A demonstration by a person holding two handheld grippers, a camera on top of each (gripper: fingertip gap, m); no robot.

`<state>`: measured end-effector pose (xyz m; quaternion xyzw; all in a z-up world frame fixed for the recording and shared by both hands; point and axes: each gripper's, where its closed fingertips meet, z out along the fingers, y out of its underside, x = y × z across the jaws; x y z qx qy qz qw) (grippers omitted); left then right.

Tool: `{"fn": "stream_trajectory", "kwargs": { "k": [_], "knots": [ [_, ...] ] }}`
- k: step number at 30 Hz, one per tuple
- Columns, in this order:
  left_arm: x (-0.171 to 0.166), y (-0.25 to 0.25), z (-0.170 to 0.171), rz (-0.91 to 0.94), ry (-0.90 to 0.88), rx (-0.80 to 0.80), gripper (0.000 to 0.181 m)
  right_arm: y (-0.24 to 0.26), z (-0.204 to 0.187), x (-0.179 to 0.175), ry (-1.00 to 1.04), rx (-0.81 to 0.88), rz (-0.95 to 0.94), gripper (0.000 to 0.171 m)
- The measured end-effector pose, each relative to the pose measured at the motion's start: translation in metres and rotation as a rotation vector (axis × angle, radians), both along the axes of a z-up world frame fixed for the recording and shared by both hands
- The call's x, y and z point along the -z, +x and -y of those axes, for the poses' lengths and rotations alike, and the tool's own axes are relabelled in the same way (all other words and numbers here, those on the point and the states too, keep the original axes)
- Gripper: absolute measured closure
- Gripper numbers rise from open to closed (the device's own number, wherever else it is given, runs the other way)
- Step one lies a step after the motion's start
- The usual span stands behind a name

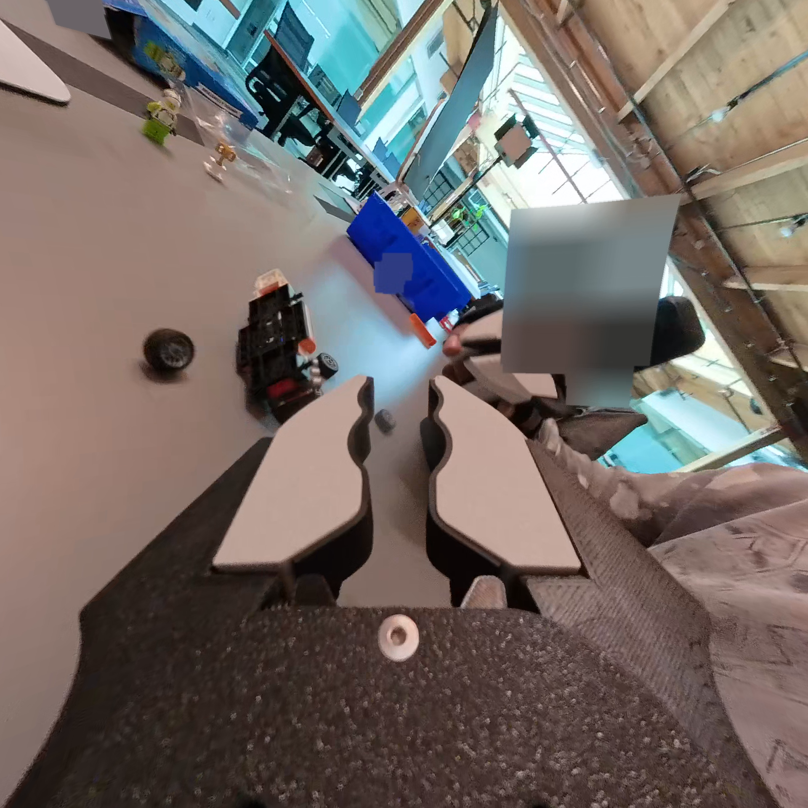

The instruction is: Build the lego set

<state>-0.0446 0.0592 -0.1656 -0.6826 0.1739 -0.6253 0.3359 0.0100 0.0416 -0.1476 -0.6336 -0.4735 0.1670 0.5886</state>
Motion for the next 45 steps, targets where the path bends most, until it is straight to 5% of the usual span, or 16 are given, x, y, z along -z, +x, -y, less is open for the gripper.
{"fn": "stream_trajectory", "kwargs": {
  "k": [6, 17, 25, 35, 41, 45],
  "knots": [
    [0.002, 0.000, 0.000, -0.039, 0.022, -0.009, 0.161, 0.037, -0.047, 0.016, -0.145, 0.031, 0.189, 0.157],
    [0.011, -0.006, -0.002, -0.081, 0.005, -0.023, 0.162, 0.043, -0.081, 0.089, -0.098, -0.395, 0.901, 0.124],
    [0.017, -0.008, -0.002, -0.109, 0.000, -0.018, 0.162, 0.020, -0.088, 0.092, 0.031, -0.489, 0.892, 0.149],
    [0.021, 0.003, 0.002, -0.296, 0.259, 0.002, 0.145, 0.023, -0.046, 0.047, -0.761, -0.698, 0.729, 0.155],
    [0.026, 0.022, 0.020, -0.380, 0.354, 0.069, 0.130, 0.000, -0.009, 0.045, -0.805, -0.826, 0.969, 0.155],
    [0.042, 0.032, 0.039, -0.455, 0.384, 0.173, 0.140, -0.019, 0.005, 0.037, -0.741, -0.854, 1.074, 0.155]
  ]
}}
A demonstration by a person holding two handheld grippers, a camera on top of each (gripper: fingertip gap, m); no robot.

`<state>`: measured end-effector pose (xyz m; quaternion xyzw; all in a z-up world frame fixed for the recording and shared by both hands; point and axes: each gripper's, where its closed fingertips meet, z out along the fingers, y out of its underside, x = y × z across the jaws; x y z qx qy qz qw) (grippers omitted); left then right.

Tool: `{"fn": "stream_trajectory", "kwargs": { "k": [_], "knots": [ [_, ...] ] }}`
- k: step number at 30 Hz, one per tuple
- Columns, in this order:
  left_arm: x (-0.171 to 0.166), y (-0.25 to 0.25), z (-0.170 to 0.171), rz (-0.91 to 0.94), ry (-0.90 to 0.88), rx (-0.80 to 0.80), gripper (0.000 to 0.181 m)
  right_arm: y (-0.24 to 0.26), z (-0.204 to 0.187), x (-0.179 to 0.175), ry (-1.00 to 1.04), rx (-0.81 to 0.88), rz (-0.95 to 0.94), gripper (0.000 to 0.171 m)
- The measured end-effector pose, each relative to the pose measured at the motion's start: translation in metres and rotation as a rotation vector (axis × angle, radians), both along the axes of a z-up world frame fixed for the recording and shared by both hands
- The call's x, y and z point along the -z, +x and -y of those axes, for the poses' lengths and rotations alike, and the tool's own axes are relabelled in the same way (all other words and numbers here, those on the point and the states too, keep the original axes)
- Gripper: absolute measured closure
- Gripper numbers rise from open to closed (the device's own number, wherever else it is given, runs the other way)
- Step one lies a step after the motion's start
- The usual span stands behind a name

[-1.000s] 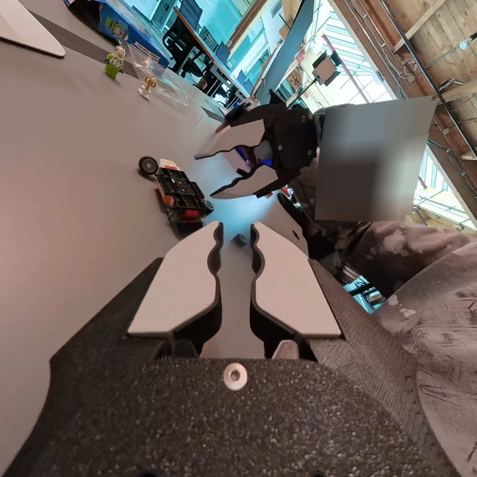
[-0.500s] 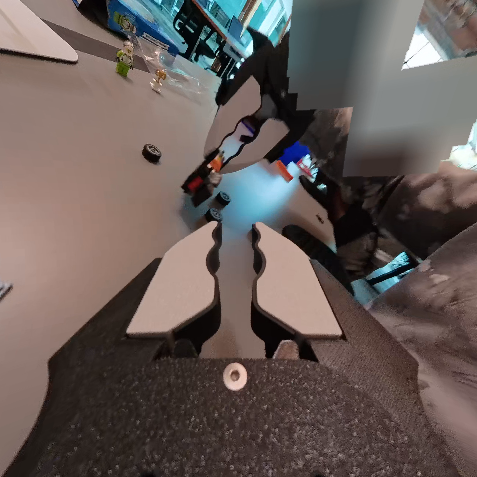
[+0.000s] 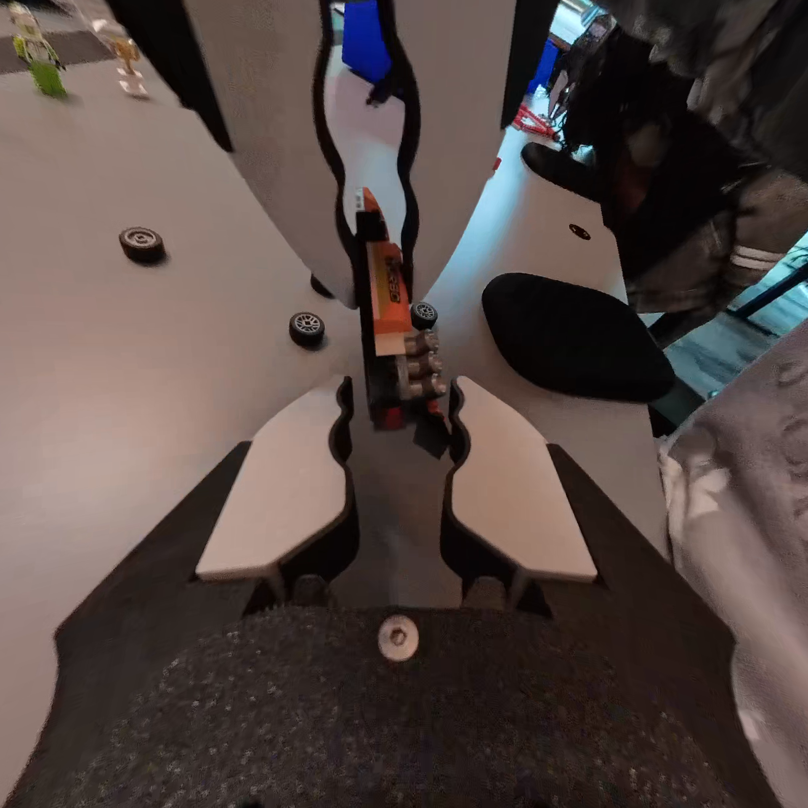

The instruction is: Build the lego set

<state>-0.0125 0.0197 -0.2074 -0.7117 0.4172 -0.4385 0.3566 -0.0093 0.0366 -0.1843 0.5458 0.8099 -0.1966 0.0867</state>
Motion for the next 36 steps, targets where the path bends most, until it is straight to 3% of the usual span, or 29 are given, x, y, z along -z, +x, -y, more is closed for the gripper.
{"fn": "stream_trajectory", "kwargs": {
  "k": [5, 9, 12, 14, 18, 21, 26, 29, 31, 36],
  "knots": [
    [-0.010, -0.002, -0.003, 0.023, 0.084, -0.041, 0.151, -0.009, 0.001, -0.014, 0.046, 0.006, 0.000, 0.155],
    [-0.023, -0.008, -0.008, 0.127, 0.035, -0.069, 0.152, -0.019, -0.008, -0.036, 0.053, 0.124, -0.198, 0.152],
    [-0.029, -0.012, -0.009, 0.176, 0.022, -0.076, 0.152, -0.021, -0.027, -0.062, 0.071, 0.304, -0.431, 0.129],
    [-0.034, -0.014, -0.009, 0.210, -0.009, -0.074, 0.153, -0.011, -0.037, -0.077, 0.074, 0.454, -0.614, 0.123],
    [-0.043, -0.020, -0.014, 0.299, -0.080, -0.097, 0.152, 0.025, -0.018, -0.050, 0.002, 0.676, -0.791, 0.111],
    [-0.060, -0.021, -0.016, 0.427, -0.131, -0.090, 0.153, 0.018, -0.001, -0.036, -0.136, 0.890, -0.969, 0.112],
    [-0.076, -0.014, -0.008, 0.541, -0.148, -0.061, 0.153, -0.007, 0.004, -0.069, -0.327, 1.082, -1.291, 0.126],
    [-0.082, -0.013, -0.003, 0.591, -0.173, -0.054, 0.153, -0.016, 0.003, -0.072, -0.308, 1.047, -1.299, 0.148],
    [-0.080, -0.013, 0.000, 0.578, -0.173, -0.043, 0.153, -0.018, 0.005, -0.072, -0.289, 1.007, -1.257, 0.149],
    [-0.067, -0.012, 0.008, 0.430, -0.140, 0.032, 0.132, -0.004, 0.009, -0.061, -0.099, 0.776, -0.859, 0.149]
  ]
}}
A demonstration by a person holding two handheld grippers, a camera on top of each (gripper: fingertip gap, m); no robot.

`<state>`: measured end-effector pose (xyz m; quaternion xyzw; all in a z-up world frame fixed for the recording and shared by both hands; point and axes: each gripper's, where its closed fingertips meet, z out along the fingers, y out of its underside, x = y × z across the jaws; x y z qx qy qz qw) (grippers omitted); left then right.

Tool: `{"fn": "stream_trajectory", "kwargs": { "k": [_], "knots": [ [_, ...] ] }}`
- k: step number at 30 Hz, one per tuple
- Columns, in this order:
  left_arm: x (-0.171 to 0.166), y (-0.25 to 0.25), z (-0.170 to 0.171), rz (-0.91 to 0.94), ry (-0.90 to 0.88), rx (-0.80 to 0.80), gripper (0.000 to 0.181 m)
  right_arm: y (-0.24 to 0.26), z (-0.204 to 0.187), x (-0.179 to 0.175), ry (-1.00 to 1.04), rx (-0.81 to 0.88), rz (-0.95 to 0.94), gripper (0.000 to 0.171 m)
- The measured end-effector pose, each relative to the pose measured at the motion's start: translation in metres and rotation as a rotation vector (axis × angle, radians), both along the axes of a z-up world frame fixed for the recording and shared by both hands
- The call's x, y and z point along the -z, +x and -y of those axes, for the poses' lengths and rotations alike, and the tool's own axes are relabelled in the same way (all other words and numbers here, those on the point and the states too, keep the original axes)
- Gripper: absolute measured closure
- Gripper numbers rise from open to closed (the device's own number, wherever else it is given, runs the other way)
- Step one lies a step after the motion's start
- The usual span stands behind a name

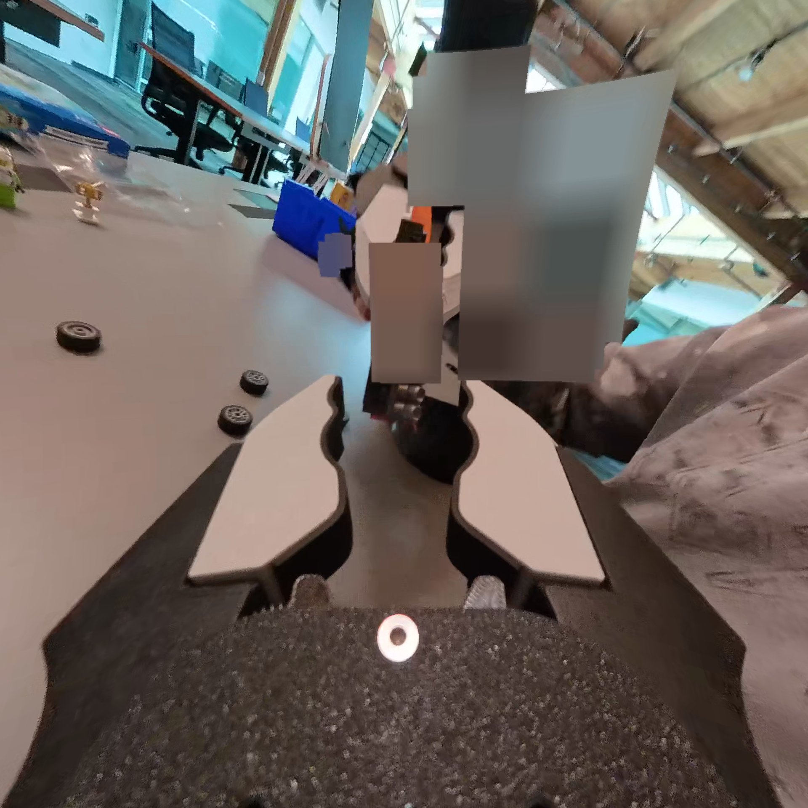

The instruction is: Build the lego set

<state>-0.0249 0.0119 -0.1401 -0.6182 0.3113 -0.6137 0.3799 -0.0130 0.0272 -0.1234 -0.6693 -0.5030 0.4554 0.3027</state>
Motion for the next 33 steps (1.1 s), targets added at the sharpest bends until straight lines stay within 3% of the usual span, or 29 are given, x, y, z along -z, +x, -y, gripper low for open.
{"fn": "stream_trajectory", "kwargs": {
  "k": [3, 5, 9, 13, 18, 21, 25, 28, 33],
  "knots": [
    [0.004, 0.001, 0.000, -0.079, 0.104, -0.020, 0.137, 0.006, 0.009, 0.003, 0.047, -0.147, 0.207, 0.149],
    [0.004, 0.007, 0.011, -0.093, 0.151, 0.030, 0.140, 0.000, 0.019, 0.003, 0.037, -0.250, 0.211, 0.149],
    [-0.021, 0.007, 0.058, 0.096, 0.103, 0.313, 0.141, -0.004, 0.058, -0.014, -0.189, -0.577, -0.033, 0.149],
    [-0.023, 0.006, 0.067, 0.152, 0.014, 0.410, 0.141, 0.003, 0.080, -0.032, -0.369, -0.828, -0.282, 0.149],
    [-0.035, 0.012, 0.081, 0.311, -0.191, 0.570, 0.143, -0.007, 0.091, -0.042, -0.343, -0.993, -0.420, 0.149],
    [-0.047, 0.004, 0.081, 0.424, -0.299, 0.637, 0.144, -0.012, 0.090, -0.048, -0.275, -1.018, -0.447, 0.149],
    [-0.054, 0.001, 0.081, 0.484, -0.315, 0.643, 0.130, -0.016, 0.081, -0.051, -0.235, -1.001, -0.452, 0.149],
    [-0.051, 0.005, 0.082, 0.462, -0.314, 0.626, 0.122, -0.019, 0.078, -0.043, -0.208, -0.977, -0.422, 0.149],
    [-0.046, 0.008, 0.075, 0.445, -0.347, 0.593, 0.126, -0.021, 0.071, -0.035, -0.178, -0.939, -0.380, 0.149]
  ]
}}
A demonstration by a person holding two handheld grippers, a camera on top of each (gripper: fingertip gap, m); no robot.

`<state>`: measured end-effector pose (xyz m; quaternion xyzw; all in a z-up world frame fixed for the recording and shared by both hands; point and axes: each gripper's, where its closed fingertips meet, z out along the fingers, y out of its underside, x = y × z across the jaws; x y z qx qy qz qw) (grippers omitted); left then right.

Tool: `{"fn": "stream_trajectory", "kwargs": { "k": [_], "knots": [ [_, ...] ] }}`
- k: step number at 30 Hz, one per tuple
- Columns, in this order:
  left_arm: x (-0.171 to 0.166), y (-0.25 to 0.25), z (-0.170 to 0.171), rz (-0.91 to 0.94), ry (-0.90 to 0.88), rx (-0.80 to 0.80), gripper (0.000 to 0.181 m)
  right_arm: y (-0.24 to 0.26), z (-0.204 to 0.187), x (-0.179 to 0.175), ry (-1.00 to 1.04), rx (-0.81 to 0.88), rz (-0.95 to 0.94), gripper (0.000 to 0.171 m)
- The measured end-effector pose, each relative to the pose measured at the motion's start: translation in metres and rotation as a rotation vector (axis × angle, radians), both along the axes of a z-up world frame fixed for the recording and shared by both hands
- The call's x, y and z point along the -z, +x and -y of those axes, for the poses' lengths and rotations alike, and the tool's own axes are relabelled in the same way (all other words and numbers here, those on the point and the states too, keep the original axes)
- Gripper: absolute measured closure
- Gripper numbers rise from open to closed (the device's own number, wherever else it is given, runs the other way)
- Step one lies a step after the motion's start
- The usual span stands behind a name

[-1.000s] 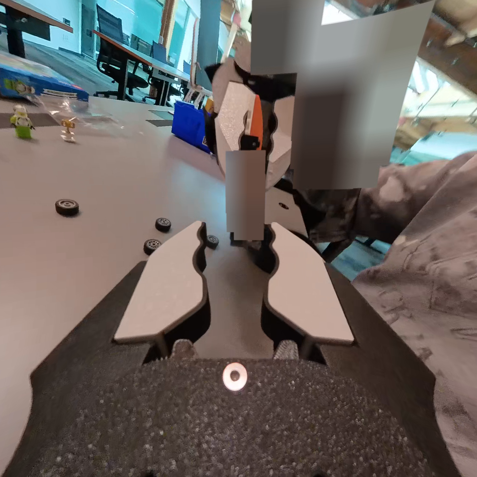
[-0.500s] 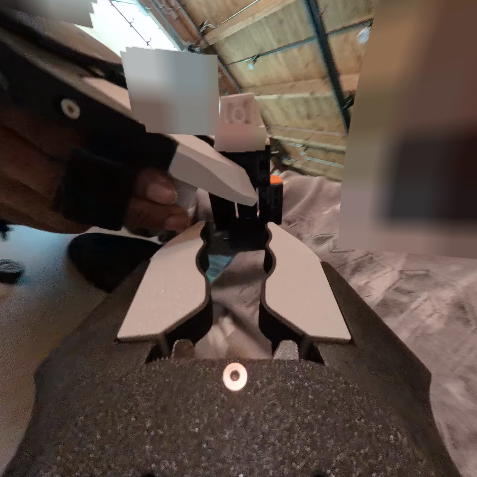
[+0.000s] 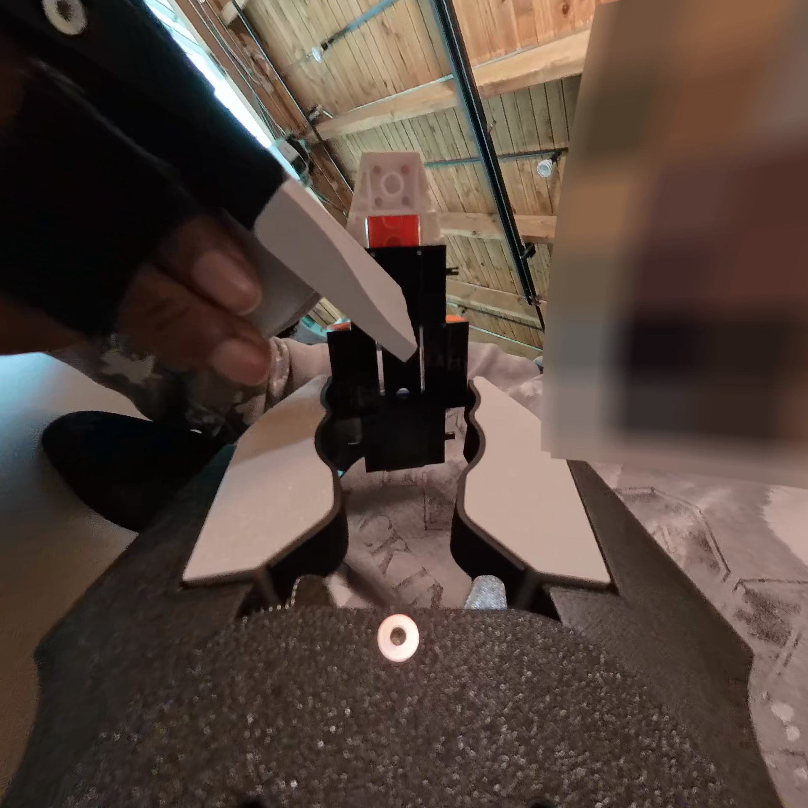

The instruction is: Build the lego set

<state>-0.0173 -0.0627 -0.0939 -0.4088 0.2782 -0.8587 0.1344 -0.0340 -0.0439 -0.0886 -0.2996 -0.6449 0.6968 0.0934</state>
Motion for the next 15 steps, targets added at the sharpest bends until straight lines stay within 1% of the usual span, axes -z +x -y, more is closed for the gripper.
{"fn": "stream_trajectory", "kwargs": {
  "k": [3, 5, 7, 10, 12, 14, 15],
  "knots": [
    [0.002, -0.003, -0.014, -0.013, -0.019, -0.065, 0.125, -0.005, -0.019, 0.001, 0.023, 0.127, 0.034, 0.146],
    [0.004, -0.004, -0.021, -0.033, 0.009, -0.132, 0.126, -0.007, -0.034, -0.002, 0.031, 0.246, 0.057, 0.129],
    [0.009, -0.004, -0.035, -0.077, 0.015, -0.234, 0.126, -0.008, -0.050, -0.006, 0.053, 0.413, 0.070, 0.119],
    [0.022, -0.006, -0.064, -0.191, 0.082, -0.469, 0.126, -0.005, -0.069, 0.000, 0.145, 0.751, 0.097, 0.119],
    [0.025, -0.009, -0.076, -0.232, 0.115, -0.575, 0.126, -0.002, -0.076, 0.011, 0.216, 0.975, 0.121, 0.117],
    [0.028, -0.009, -0.084, -0.262, 0.126, -0.628, 0.126, -0.001, -0.074, 0.019, 0.175, 1.142, 0.132, 0.119],
    [0.030, -0.009, -0.088, -0.277, 0.112, -0.652, 0.126, 0.001, -0.074, 0.021, 0.112, 1.212, 0.131, 0.127]
  ]
}}
